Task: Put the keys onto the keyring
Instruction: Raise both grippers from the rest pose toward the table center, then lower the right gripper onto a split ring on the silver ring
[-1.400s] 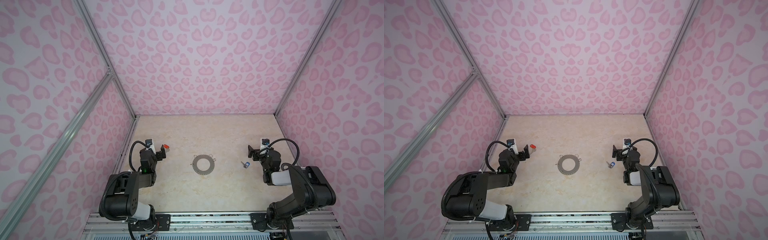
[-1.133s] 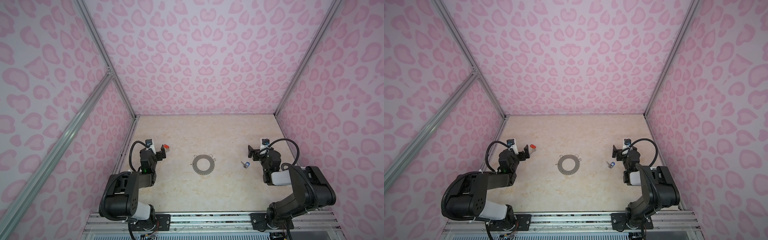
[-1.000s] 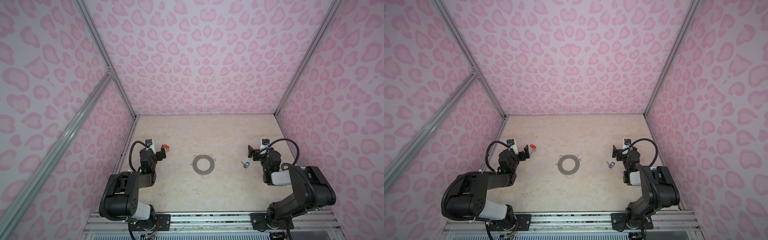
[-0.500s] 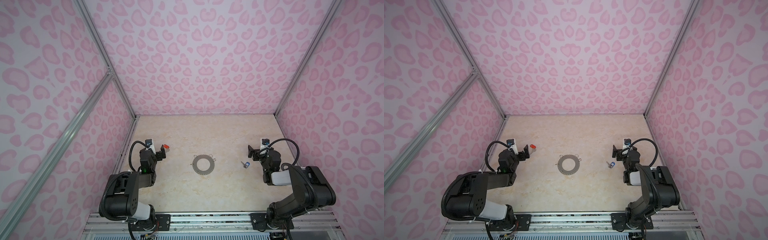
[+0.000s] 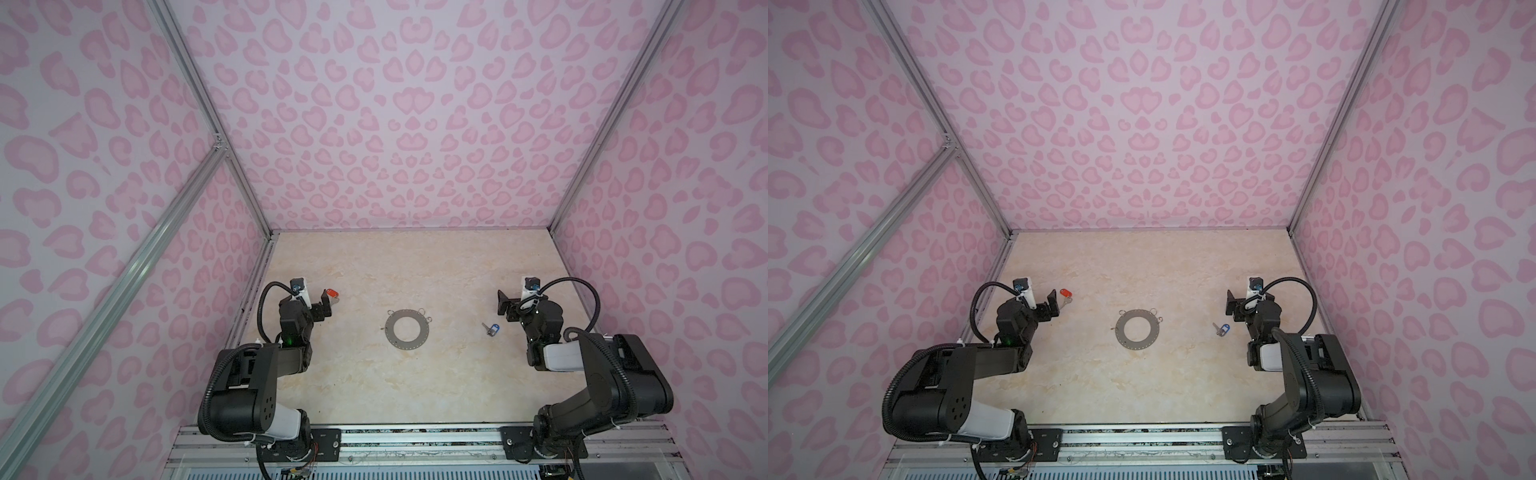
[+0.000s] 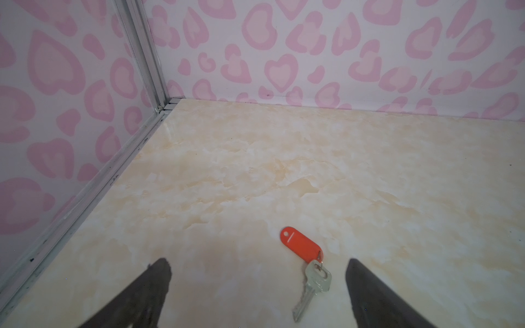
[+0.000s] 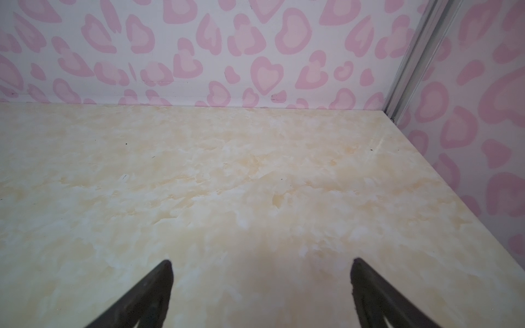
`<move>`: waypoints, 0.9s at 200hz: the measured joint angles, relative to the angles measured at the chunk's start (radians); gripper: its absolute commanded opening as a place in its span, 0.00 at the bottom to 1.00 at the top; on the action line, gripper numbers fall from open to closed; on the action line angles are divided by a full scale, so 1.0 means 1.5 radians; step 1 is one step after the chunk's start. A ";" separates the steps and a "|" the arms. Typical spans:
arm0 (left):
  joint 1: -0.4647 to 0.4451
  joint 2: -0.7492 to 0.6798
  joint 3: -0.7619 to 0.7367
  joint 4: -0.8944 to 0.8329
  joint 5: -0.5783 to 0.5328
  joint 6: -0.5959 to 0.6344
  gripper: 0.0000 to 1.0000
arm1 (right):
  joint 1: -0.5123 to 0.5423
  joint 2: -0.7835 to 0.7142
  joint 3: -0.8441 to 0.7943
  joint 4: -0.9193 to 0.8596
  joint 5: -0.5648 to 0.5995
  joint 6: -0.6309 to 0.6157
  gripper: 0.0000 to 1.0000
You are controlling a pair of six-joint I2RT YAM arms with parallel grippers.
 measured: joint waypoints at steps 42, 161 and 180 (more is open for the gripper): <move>0.000 -0.074 0.141 -0.211 -0.017 -0.024 0.97 | 0.025 -0.106 0.100 -0.181 -0.001 -0.004 0.80; -0.103 -0.238 0.285 -0.802 0.083 -0.227 0.99 | 0.404 0.019 0.432 -0.783 0.018 -0.067 0.76; -0.095 -0.237 0.302 -0.843 0.097 -0.249 1.00 | 0.459 0.049 0.460 -0.808 0.019 -0.112 0.71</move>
